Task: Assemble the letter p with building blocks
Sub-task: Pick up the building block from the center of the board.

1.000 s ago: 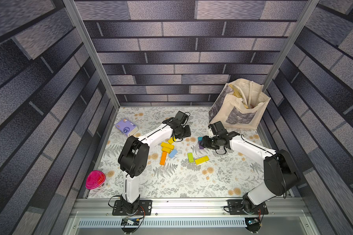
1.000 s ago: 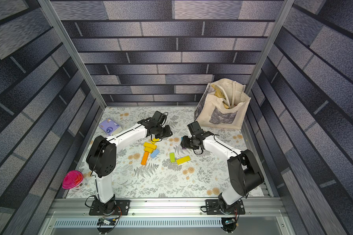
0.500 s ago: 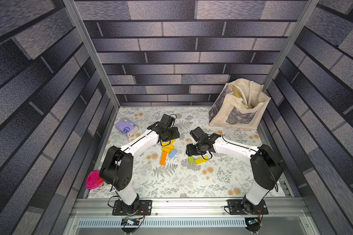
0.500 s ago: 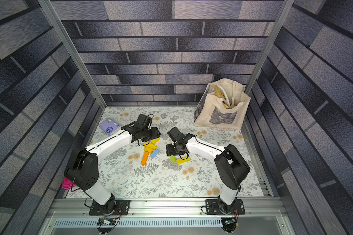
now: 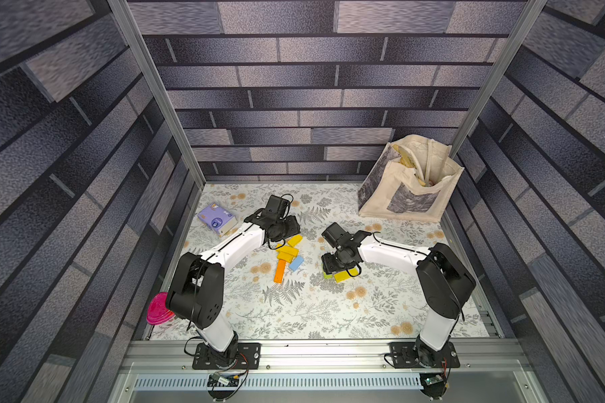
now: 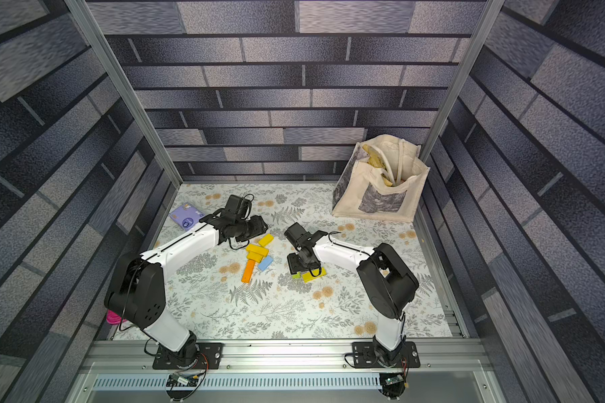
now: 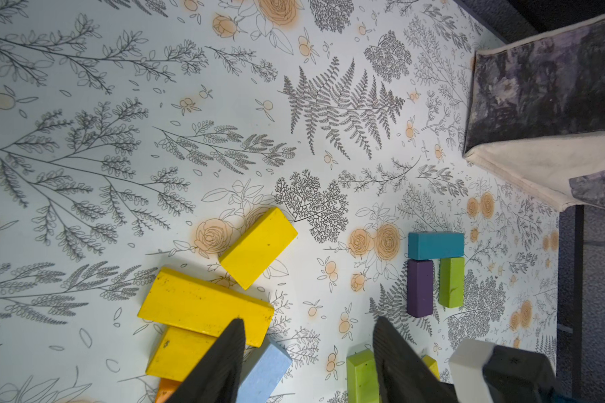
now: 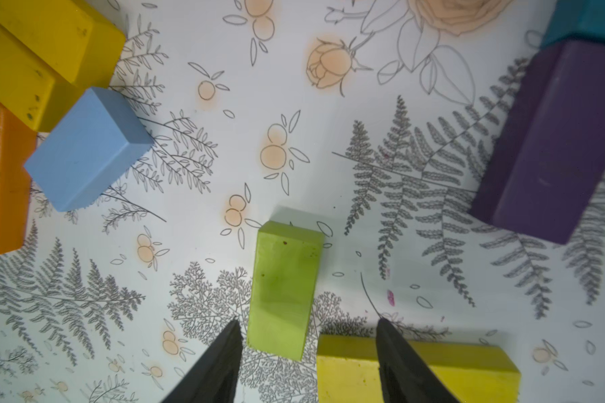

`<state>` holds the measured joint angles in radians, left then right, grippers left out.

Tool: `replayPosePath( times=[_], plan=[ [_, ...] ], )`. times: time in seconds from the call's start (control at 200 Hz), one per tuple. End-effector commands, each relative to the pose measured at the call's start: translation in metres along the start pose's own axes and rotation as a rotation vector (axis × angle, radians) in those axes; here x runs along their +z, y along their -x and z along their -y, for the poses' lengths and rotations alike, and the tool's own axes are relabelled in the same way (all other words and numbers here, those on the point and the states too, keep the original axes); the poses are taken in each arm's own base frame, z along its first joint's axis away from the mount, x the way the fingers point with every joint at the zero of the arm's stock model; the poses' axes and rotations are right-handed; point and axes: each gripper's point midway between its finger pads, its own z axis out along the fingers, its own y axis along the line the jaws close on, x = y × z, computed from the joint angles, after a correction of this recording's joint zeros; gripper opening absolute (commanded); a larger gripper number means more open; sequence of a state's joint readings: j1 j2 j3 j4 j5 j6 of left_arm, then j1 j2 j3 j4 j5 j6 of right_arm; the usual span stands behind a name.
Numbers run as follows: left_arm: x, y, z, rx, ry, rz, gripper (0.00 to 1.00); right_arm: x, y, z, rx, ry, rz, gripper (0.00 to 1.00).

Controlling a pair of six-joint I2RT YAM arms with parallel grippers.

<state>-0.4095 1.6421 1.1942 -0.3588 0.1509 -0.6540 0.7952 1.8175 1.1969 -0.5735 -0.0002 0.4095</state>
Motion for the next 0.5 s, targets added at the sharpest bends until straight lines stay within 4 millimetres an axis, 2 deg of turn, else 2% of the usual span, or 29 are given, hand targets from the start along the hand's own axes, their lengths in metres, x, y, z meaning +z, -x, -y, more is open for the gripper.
replayPosePath(
  times=[0.0,0.115,0.316,0.496],
  plan=[
    [-0.001,0.005,0.008,0.012,-0.024,-0.004,0.61,0.002,0.002,-0.008,-0.027,-0.007,-0.005,0.63],
    [0.001,0.005,0.008,0.006,-0.026,-0.008,0.61,0.007,0.000,-0.009,-0.047,-0.035,-0.014,0.63],
    [0.004,0.004,0.007,0.002,-0.024,-0.013,0.61,0.011,-0.005,0.007,-0.102,-0.180,-0.039,0.62],
    [0.004,0.005,0.006,0.007,-0.020,-0.006,0.61,0.014,-0.010,0.012,-0.117,-0.206,-0.054,0.53]
  ],
)
